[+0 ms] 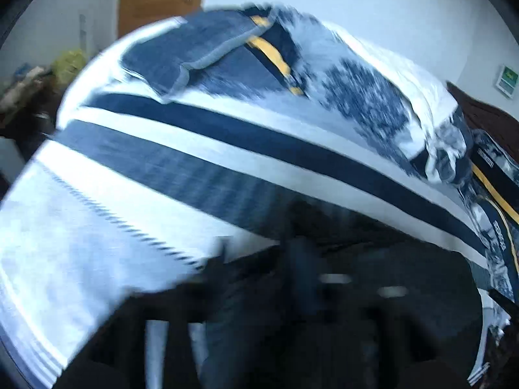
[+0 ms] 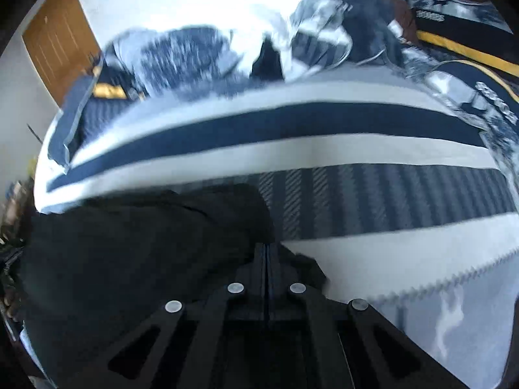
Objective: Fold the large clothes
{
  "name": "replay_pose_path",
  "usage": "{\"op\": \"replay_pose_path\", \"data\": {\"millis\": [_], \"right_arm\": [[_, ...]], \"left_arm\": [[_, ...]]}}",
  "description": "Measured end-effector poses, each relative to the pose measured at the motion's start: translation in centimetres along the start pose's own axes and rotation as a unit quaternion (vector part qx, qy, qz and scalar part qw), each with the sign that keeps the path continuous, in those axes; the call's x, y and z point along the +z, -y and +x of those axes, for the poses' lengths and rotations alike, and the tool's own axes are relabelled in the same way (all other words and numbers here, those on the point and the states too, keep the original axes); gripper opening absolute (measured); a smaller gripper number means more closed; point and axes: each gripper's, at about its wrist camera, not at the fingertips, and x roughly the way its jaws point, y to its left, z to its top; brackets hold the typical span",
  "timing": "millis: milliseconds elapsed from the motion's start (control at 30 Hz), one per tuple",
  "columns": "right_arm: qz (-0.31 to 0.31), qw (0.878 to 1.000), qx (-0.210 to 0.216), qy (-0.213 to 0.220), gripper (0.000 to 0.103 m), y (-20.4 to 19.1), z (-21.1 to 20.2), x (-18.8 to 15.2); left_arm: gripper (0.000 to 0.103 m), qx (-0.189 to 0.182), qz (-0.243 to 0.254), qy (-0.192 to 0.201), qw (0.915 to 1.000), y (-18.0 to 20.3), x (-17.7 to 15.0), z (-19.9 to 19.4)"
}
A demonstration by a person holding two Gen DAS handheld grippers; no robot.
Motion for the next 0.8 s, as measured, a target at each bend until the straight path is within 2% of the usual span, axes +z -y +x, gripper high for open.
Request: {"op": "replay_pose_path", "data": {"millis": [33, 67, 100, 133, 167, 267, 367, 433, 500, 567, 600, 667, 700, 800], "right_arm": [[0.008, 1.000, 0.006, 0.006, 0.010, 0.5, -1.7, -0.8], [0.019, 1.000, 0.008, 0.007, 0.033, 0.9, -3.4, -1.9], [0.035, 0.999, 0.009, 0.013, 0.074, 1.2, -5.1, -3.4], [0.049, 0.998, 0.020, 0.030, 0.086, 1.8, -6.8, -5.1], [0.061, 0.997, 0.036, 0.035, 0.086, 2.2, -8.0, -7.0], [0.103, 0.992, 0.069, 0.002, 0.086, 3.5, -9.1, -12.7], [0.156, 0.983, 0.096, -0.015, 0.086, 5.1, -8.7, -17.3], [0.177, 0.978, 0.108, -0.019, 0.086, 6.1, -8.0, -20.0], [0.190, 0.975, 0.111, -0.014, 0.085, 6.7, -7.2, -22.3], [0.197, 0.973, 0.121, -0.017, 0.082, 6.8, -7.1, -22.5], [0.189, 0.974, 0.125, -0.003, 0.082, 6.6, -7.7, -22.1], [0.170, 0.978, 0.121, -0.005, 0.082, 6.2, -8.1, -21.1], [0.166, 0.977, 0.131, -0.010, 0.082, 6.0, -7.8, -20.6], [0.159, 0.978, 0.136, -0.007, 0.082, 5.8, -7.3, -20.0]], "left_arm": [[0.077, 0.006, -0.008, 0.022, 0.9997, -1.1, -0.7, -2.1], [0.079, 0.010, -0.017, 0.039, 0.9991, -2.1, -1.7, -3.9], [0.081, 0.008, -0.027, 0.045, 0.9986, -3.2, -3.4, -5.8], [0.081, 0.003, -0.033, 0.039, 0.9987, -4.1, -4.7, -6.5], [0.082, 0.001, -0.039, 0.029, 0.9988, -4.9, -6.0, -7.0], [0.082, -0.004, -0.070, -0.014, 0.9975, -6.7, -11.8, -7.9], [0.082, -0.012, -0.125, -0.061, 0.9902, -7.7, -17.2, -7.6], [0.082, -0.017, -0.139, -0.075, 0.9873, -7.8, -19.5, -7.3], [0.082, -0.019, -0.146, -0.065, 0.9870, -7.8, -21.2, -7.4], [0.082, -0.014, -0.132, -0.053, 0.9898, -7.3, -22.1, -7.3], [0.081, -0.021, -0.140, -0.063, 0.9879, -7.1, -22.0, -7.3], [0.082, -0.062, -0.149, -0.045, 0.9858, -6.9, -21.1, -7.7], [0.082, -0.066, -0.149, -0.032, 0.9862, -6.7, -20.6, -7.8], [0.082, -0.045, -0.134, -0.030, 0.9894, -6.3, -19.3, -6.5]]}}
